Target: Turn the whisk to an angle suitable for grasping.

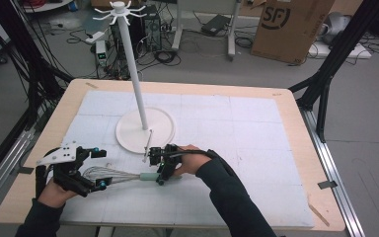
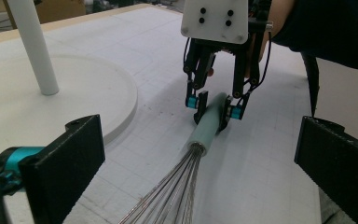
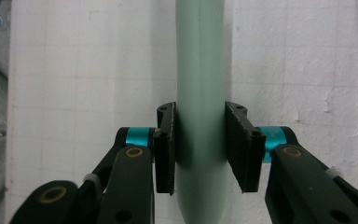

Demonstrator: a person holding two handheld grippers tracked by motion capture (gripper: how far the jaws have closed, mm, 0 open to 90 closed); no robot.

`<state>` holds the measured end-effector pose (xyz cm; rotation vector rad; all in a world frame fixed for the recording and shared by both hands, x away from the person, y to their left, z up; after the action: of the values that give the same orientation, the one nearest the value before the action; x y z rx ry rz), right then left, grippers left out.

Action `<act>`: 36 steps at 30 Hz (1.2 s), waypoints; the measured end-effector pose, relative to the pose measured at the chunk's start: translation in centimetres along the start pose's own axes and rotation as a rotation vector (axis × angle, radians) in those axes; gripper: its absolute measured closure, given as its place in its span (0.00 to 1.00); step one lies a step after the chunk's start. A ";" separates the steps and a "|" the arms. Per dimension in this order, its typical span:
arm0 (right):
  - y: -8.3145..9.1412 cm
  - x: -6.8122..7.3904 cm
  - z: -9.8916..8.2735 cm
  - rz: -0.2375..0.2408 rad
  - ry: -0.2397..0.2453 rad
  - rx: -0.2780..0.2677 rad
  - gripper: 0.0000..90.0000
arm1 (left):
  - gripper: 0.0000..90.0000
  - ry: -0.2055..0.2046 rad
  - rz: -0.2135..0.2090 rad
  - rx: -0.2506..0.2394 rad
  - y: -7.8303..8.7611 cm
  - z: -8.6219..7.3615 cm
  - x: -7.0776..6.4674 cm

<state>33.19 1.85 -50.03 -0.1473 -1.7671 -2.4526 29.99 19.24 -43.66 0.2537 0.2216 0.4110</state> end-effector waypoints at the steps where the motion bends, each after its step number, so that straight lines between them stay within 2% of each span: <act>1: 0.0 0.0 0.0 -0.008 0.008 0.000 0.71 | 0.02 0.000 0.000 0.001 0.0 0.0 0.0; 3: 0.2 -0.2 -0.1 -0.031 0.013 -0.006 0.64 | 0.02 -0.001 0.000 0.002 0.0 0.0 0.0; 7: 0.8 -0.4 -0.2 -0.057 0.017 -0.019 0.60 | 0.02 0.003 0.002 0.000 0.1 0.0 0.0; 13: 1.9 0.1 0.4 -0.094 0.051 -0.059 0.66 | 0.02 0.002 0.003 -0.004 0.1 0.0 0.1; 16: 2.1 0.7 0.9 -0.091 0.075 -0.076 0.71 | 0.02 -0.002 -0.003 0.001 0.1 0.0 0.0; 20: 2.0 1.6 1.2 -0.044 0.101 -0.069 0.81 | 0.02 -0.002 -0.002 -0.002 0.1 0.0 0.0; 22: 1.9 1.8 1.1 -0.028 0.098 -0.056 0.83 | 0.02 -0.002 -0.001 -0.002 0.1 0.0 0.0; 36: 1.9 0.7 1.0 -0.043 0.066 -0.070 0.84 | 0.02 0.000 -0.006 0.001 0.1 0.0 -0.1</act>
<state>32.80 2.15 -47.82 -0.0339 -1.6763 -2.5196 29.90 19.26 -43.65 0.2540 0.2221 0.4051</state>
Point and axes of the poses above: each handheld gripper's, and its own axes: y roughly backward along the jaws, z roughly out of its top, x roughly to its left, the point moved 9 cm from there along -y, roughly forward along the jaws, and after that the axes turned 1 degree about -x, right-handed, at the moved point
